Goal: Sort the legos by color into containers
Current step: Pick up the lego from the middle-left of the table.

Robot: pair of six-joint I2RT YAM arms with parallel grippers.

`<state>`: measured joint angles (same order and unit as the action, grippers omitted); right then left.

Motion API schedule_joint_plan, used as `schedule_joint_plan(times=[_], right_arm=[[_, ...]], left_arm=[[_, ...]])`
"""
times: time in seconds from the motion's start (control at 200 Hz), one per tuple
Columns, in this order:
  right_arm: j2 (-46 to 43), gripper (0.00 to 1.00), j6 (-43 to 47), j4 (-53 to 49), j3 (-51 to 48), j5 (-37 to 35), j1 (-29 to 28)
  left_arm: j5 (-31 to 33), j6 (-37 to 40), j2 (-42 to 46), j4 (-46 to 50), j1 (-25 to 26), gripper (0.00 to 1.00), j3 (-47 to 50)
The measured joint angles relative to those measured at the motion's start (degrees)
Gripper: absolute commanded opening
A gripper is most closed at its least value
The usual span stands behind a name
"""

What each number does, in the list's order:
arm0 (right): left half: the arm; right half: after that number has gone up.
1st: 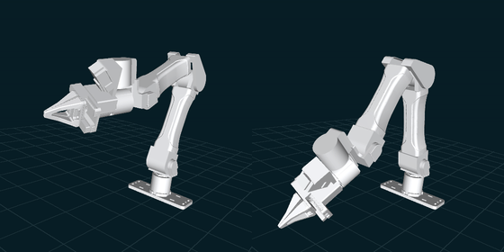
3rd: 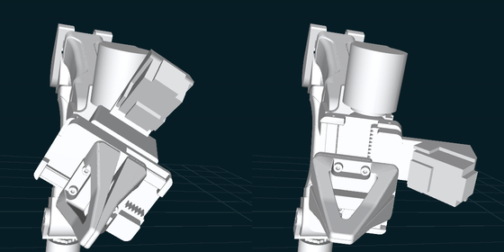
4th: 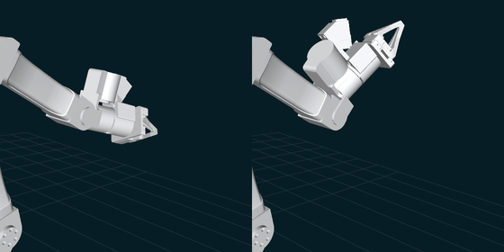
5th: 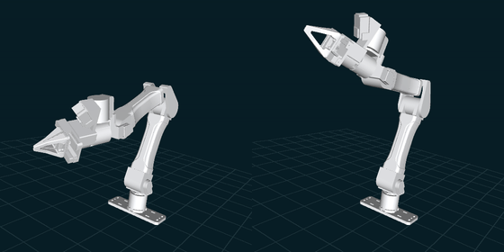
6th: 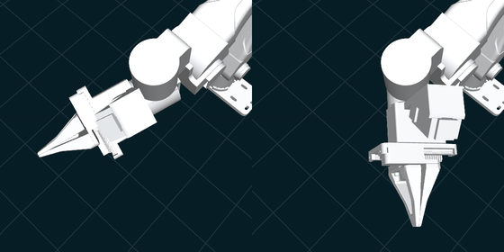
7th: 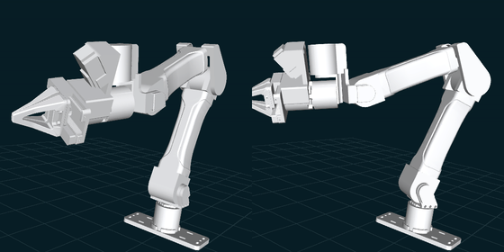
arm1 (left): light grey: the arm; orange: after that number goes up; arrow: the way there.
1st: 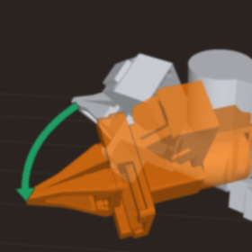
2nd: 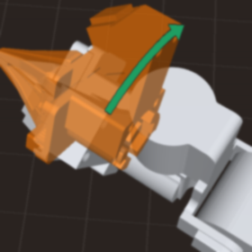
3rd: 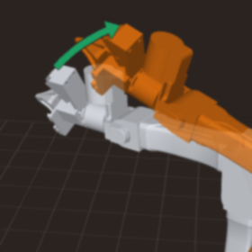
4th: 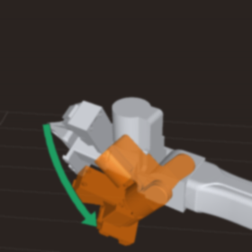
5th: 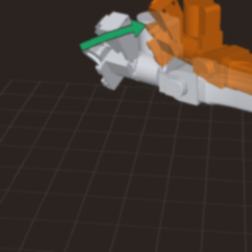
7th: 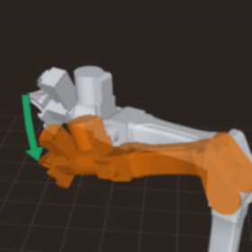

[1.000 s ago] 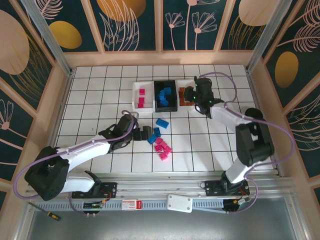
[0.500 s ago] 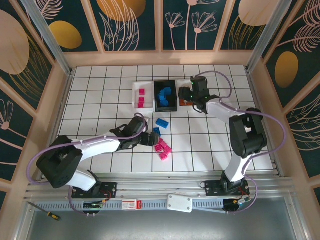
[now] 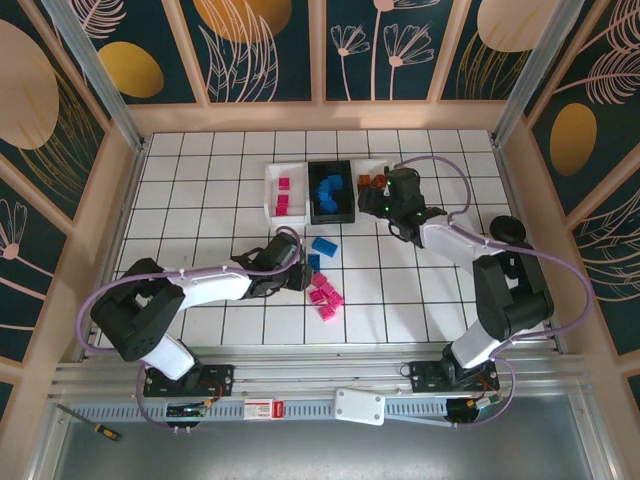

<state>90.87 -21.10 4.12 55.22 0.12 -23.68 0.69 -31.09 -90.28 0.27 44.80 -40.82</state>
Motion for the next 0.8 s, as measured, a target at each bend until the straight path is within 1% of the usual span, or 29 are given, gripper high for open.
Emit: schedule_joint_plan(times=[0.035,0.125,0.19,0.25,0.295,0.37,0.415,0.455,0.566,0.676,0.741,0.796], right_arm=[[-0.3,0.61,-0.1,0.1,0.0,0.0,-0.2],[-1.0,0.61,-0.2,0.6,-0.2,0.0,-0.4],[-1.8,0.61,-0.3,1.0,-1.1,0.0,-0.4],[-2.4,0.61,-0.5,1.0,-1.9,0.0,-0.4],[-2.6,0.61,-0.5,1.2,-2.5,0.0,-0.4],[-3.2,0.61,-0.7,1.3,-3.3,0.0,-0.4],[-3.5,0.61,-0.8,1.4,-3.7,0.0,-0.4],[-3.7,0.61,-0.9,1.5,-3.9,0.0,-0.4],[-4.5,0.61,-0.9,1.7,-4.7,0.0,-0.4],[-5.9,0.61,-1.5,2.1,-5.9,0.0,-0.4],[-6.8,0.61,-1.8,2.4,-6.7,0.0,-0.4],[-7.4,0.61,-2.0,2.8,-7.5,0.0,-0.4]], left_arm=[[0.0,-0.2,0.0,-0.1,0.0,0.48,0.0],[0.3,-0.4,0.0,0.0,0.0,0.49,0.1],[0.8,-0.3,0.0,0.0,0.0,0.58,0.3],[1.2,-0.1,0.0,0.5,0.0,0.59,0.4],[1.3,-0.2,0.0,0.6,0.0,0.53,0.5],[1.6,-0.3,0.0,0.8,0.0,0.35,0.8],[1.9,-0.2,0.1,0.8,0.0,0.28,0.9],[1.9,0.0,0.3,0.7,0.0,0.23,0.9],[2.8,-0.3,1.1,1.7,0.0,0.20,1.1],[4.9,-0.4,5.2,4.4,-0.4,0.19,0.6],[5.4,-0.2,7.7,5.6,-2.1,0.18,-1.1],[5.2,0.0,8.9,6.0,-5.1,0.19,-3.8]])
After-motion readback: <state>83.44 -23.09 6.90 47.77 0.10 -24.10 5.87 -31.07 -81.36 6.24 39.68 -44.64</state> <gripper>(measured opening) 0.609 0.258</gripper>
